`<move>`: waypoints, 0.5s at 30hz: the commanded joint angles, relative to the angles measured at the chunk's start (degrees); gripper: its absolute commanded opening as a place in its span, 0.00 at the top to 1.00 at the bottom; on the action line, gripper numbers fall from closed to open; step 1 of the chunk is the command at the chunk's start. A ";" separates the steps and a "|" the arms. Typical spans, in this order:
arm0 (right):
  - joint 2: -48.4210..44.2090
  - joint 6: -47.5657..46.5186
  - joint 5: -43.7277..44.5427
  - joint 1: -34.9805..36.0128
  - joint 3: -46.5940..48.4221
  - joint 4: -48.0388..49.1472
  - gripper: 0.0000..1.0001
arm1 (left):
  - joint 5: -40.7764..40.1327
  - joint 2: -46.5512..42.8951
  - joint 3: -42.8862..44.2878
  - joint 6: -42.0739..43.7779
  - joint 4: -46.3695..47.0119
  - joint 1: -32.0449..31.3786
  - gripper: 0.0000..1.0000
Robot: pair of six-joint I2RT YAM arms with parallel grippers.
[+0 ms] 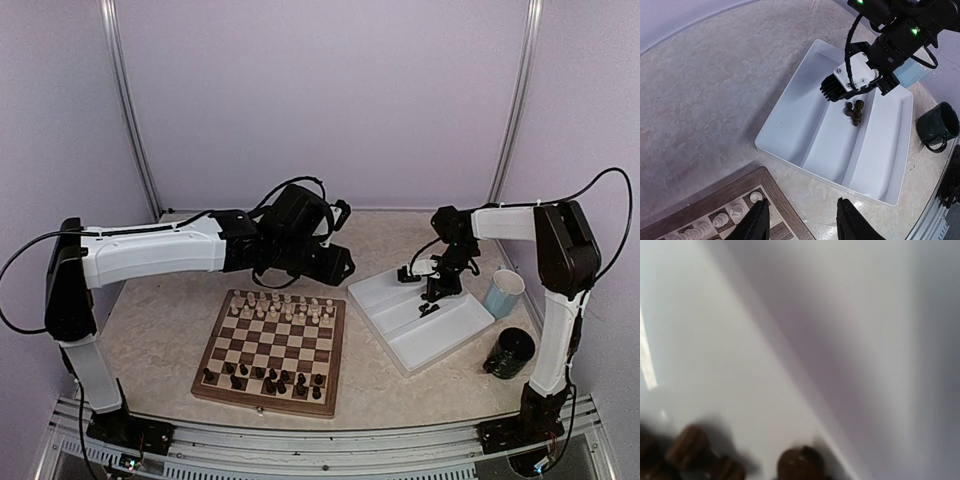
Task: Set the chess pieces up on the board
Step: Pick up the knight from the storage box.
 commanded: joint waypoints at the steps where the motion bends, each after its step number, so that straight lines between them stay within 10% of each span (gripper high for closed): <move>1: -1.96 2.33 -3.76 0.17 -0.70 -3.60 0.90 | 0.99 0.80 1.39 0.70 0.35 0.33 0.54; 15: -12.32 20.32 -21.95 8.17 10.02 4.59 0.92 | 14.53 -2.75 -7.50 -12.63 15.55 7.76 0.55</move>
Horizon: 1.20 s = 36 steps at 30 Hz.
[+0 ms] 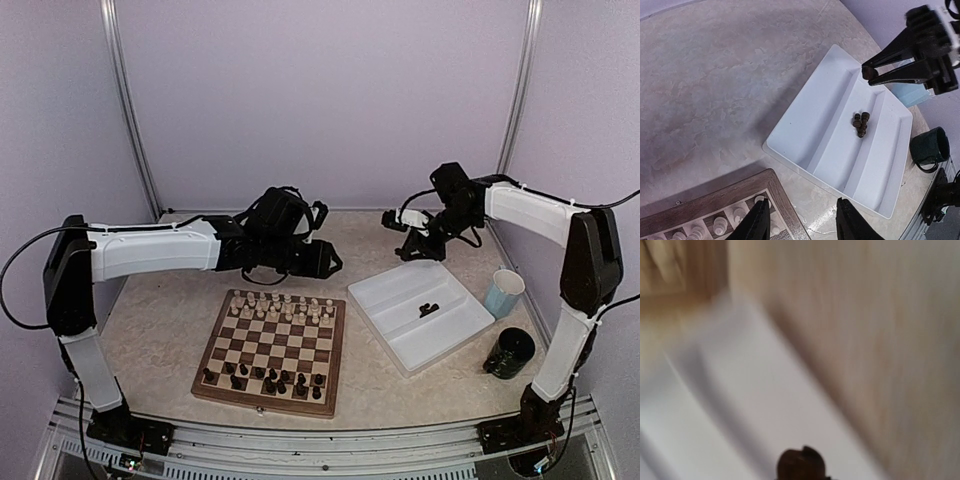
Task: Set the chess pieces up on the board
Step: Pick up the knight from the storage box, then pass from the right arm to the left
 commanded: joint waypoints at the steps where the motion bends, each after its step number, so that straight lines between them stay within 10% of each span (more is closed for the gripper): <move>1: -1.76 8.02 -10.45 5.35 5.42 3.25 0.92 | 8.80 -2.41 -1.20 -6.23 8.95 2.07 0.55; 17: 1.84 9.43 -16.94 11.76 12.00 0.46 0.91 | 16.92 1.34 -2.96 -16.21 25.38 2.77 0.57; 36: 1.68 8.14 -18.79 12.42 13.02 -2.40 0.82 | 18.01 2.24 -3.03 -14.06 25.57 3.39 0.95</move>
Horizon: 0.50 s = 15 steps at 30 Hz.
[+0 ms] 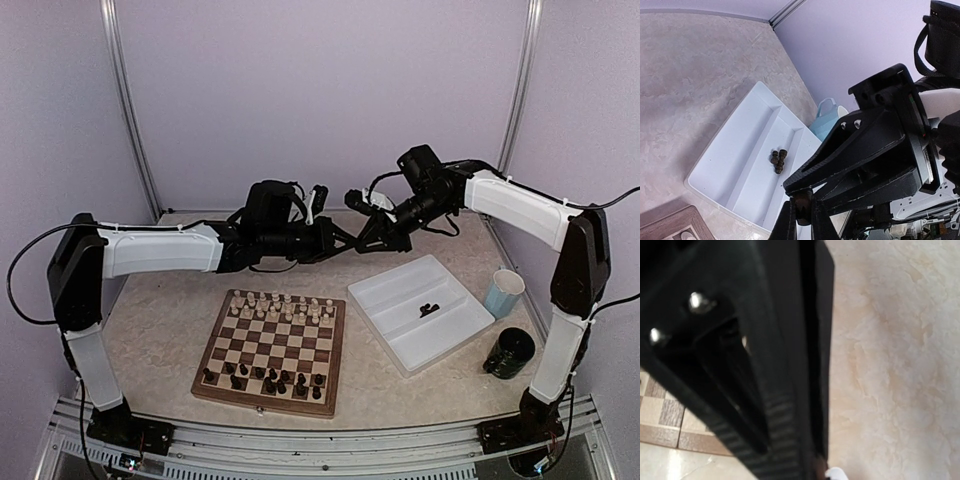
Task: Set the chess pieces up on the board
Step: Pass from the right arm to the left
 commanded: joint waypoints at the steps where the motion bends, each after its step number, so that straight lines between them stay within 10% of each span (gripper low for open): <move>1: -0.01 -0.06 -2.39 0.84 1.76 -1.93 0.78 | 0.73 -0.35 0.25 3.54 0.56 -0.17 0.96; 15: -2.55 4.19 -2.80 -6.68 -10.72 3.84 0.63 | -26.08 -24.68 -9.02 8.37 -43.94 -15.00 0.97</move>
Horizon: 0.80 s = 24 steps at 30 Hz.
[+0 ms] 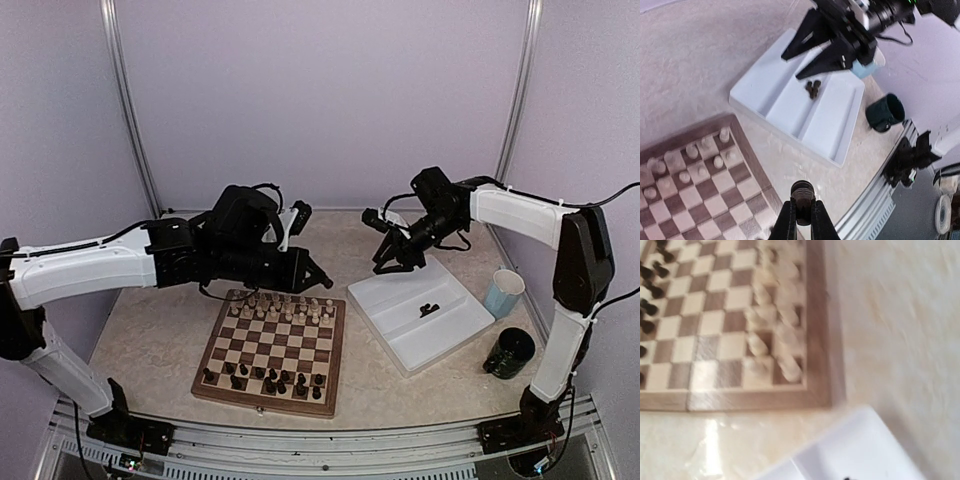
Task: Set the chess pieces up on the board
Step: Pass from the right arm to the left, then place the knight at g8.
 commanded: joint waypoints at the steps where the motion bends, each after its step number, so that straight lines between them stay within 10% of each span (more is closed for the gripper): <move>1: -2.03 3.92 -0.33 -2.11 -2.84 5.03 0.63 | -10.48 -7.16 -5.84 -4.78 -16.42 -6.68 0.97; 12: -0.54 6.33 1.13 -2.26 -3.58 7.45 0.62 | -19.43 -28.23 -20.95 -34.37 -34.72 -20.31 0.97; 24: -1.85 6.56 1.53 -2.26 -4.48 7.10 0.59 | -25.60 -26.17 -23.77 -40.55 -41.52 -19.03 0.98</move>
